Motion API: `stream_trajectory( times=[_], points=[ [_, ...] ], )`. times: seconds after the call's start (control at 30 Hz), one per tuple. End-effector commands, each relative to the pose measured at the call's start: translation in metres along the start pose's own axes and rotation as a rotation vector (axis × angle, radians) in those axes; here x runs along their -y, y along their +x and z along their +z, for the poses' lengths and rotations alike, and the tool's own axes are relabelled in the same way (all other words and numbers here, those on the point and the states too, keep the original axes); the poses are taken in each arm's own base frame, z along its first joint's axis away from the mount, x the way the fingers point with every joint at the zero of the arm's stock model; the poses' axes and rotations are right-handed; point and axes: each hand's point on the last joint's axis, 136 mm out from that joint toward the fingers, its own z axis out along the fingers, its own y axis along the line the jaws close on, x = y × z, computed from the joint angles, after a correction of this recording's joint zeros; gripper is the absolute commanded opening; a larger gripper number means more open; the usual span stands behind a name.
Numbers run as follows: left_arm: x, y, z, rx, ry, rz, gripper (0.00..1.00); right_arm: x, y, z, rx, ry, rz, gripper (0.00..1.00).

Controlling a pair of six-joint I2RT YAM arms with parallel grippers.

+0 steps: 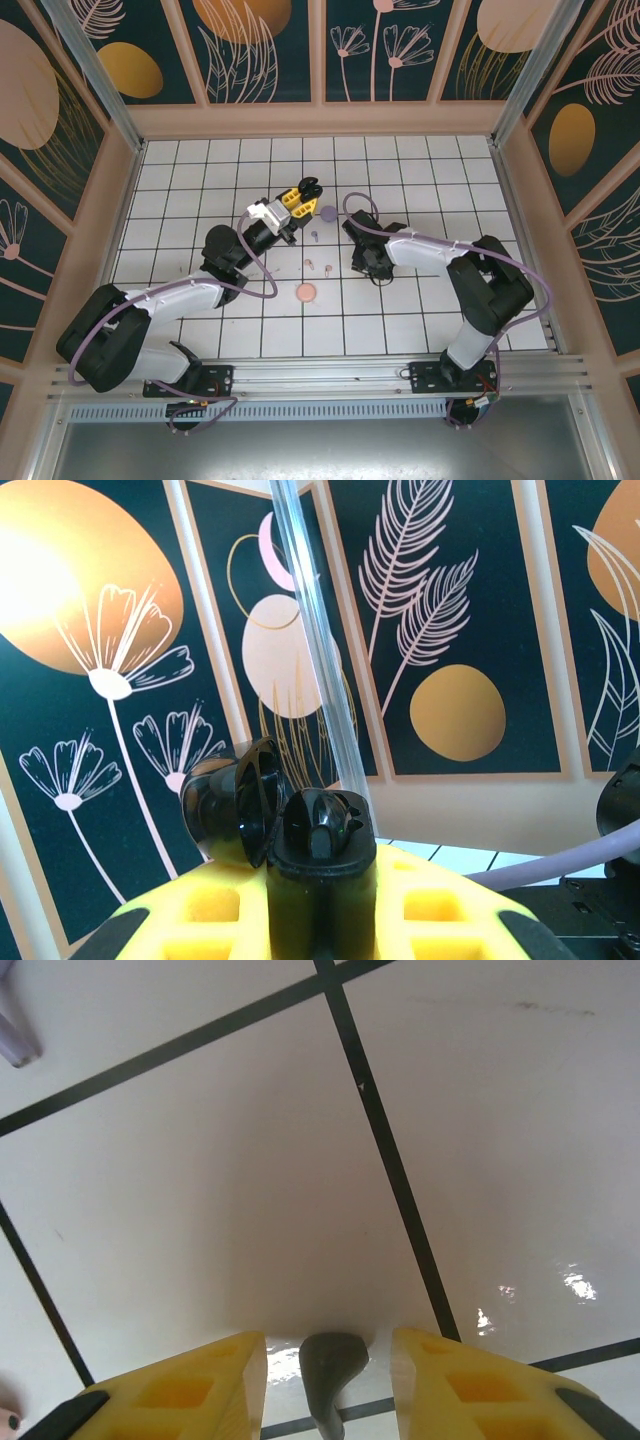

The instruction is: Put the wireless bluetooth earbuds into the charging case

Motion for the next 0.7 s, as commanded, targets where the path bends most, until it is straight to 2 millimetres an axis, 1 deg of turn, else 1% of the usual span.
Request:
stream_trajectory(
  times=[0.0,0.4,0.67],
  points=[
    [-0.0007,-0.0145,-0.0018,0.053,-0.010,0.013,0.00,0.0010,0.0004,0.0046,0.004,0.030,-0.005,0.38],
    [-0.0010,-0.0127,-0.0005,0.048,-0.011,0.013,0.00,0.0010,0.0058,0.0116,-0.010,0.030,-0.021,0.33],
    [-0.0008,-0.0127,0.0005,0.047,-0.008,0.010,0.00,-0.0002,0.0052,0.0120,-0.001,0.024,-0.035,0.28]
  ],
)
